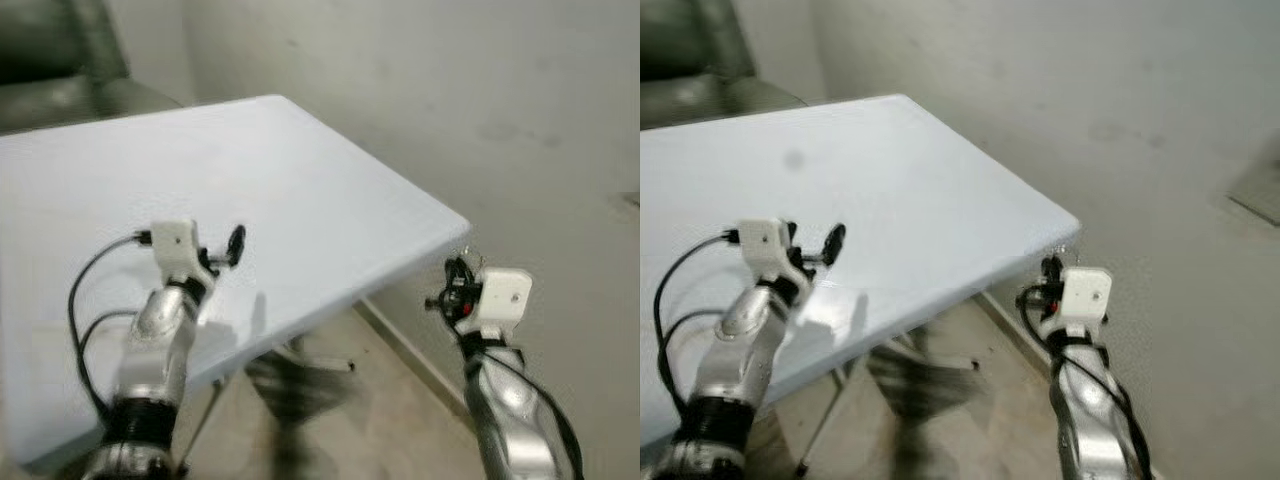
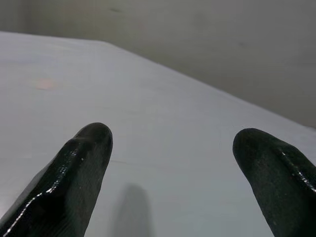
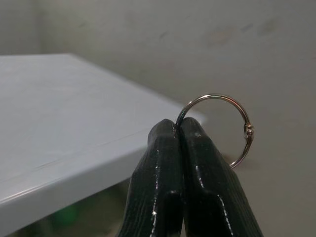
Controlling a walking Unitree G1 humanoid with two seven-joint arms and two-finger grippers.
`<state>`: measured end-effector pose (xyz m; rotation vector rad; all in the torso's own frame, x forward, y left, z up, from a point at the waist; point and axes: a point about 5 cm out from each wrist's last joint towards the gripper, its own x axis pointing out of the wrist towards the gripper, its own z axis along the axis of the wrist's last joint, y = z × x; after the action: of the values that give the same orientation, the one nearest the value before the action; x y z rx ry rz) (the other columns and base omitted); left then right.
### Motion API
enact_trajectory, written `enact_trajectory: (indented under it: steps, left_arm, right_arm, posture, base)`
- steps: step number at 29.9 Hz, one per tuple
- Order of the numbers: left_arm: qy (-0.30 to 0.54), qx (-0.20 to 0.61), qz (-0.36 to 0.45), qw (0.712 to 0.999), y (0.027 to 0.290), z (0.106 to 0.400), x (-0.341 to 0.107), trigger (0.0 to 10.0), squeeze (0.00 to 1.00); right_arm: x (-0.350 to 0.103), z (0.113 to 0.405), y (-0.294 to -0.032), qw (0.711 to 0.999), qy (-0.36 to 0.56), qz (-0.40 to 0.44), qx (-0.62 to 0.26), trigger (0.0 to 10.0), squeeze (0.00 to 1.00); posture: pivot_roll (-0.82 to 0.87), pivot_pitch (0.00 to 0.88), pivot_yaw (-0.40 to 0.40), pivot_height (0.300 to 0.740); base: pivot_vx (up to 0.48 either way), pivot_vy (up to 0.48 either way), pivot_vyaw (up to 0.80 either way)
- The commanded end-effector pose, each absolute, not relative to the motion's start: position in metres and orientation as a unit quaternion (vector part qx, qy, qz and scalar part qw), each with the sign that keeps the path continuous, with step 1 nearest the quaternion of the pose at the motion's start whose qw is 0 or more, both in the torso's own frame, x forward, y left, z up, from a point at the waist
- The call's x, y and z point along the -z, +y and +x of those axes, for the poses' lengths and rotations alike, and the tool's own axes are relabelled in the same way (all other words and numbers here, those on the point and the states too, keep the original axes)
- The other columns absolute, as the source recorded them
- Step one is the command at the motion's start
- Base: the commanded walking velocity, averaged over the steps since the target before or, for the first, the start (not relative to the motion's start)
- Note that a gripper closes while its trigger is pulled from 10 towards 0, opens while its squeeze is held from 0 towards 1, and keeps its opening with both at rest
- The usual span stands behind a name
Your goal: Hang keys on a hook
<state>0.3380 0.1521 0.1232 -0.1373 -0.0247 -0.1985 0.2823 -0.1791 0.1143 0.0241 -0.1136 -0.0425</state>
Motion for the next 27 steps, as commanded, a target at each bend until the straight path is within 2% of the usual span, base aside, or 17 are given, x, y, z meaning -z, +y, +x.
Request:
enact_trajectory:
  steps: [1,27]
  left_arm:
    - [-0.013,0.089,-0.057,0.994,0.1607,0.3392,-0.1252,10.0,0.0]
    - [-0.002,0.104,-0.054,0.993,0.156,0.3378,-0.1222,10.0,0.0]
  right_arm:
    - [-0.1181,0.2827,-0.1746,0.998,-0.064,0.016,0.019,10.0,0.0]
    - [-0.1183,0.2805,-0.1742,0.998,-0.059,0.014,0.018,10.0,0.0]
  posture:
    - [-0.01,0.0,-0.041,0.711]
    - [-0.01,0.0,-0.051,0.711]
  base:
    - [0.0,0.0,-0.73]
    - [0.0,0.0,-0.72]
